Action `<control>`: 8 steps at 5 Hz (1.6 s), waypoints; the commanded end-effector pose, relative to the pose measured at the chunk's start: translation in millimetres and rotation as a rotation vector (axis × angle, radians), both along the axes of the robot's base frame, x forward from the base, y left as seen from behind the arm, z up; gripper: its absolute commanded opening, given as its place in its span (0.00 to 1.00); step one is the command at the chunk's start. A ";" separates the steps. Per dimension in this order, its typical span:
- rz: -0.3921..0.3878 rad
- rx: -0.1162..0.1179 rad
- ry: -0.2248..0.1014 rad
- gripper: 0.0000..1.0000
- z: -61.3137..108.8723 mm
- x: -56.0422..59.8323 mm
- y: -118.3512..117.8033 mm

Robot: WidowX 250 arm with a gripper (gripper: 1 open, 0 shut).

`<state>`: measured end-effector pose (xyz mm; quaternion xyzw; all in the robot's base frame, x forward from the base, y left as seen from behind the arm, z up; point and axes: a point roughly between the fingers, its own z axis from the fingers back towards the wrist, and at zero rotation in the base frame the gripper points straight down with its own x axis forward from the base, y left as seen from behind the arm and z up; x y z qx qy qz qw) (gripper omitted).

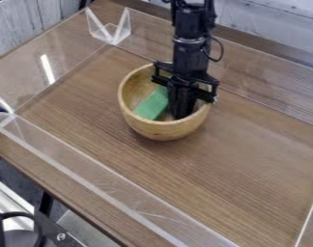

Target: Remove the green block from inside the brown bowl and put it on the table

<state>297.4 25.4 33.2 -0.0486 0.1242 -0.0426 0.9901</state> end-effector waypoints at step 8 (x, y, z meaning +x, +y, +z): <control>0.030 0.043 -0.298 0.00 132.1 16.9 -12.6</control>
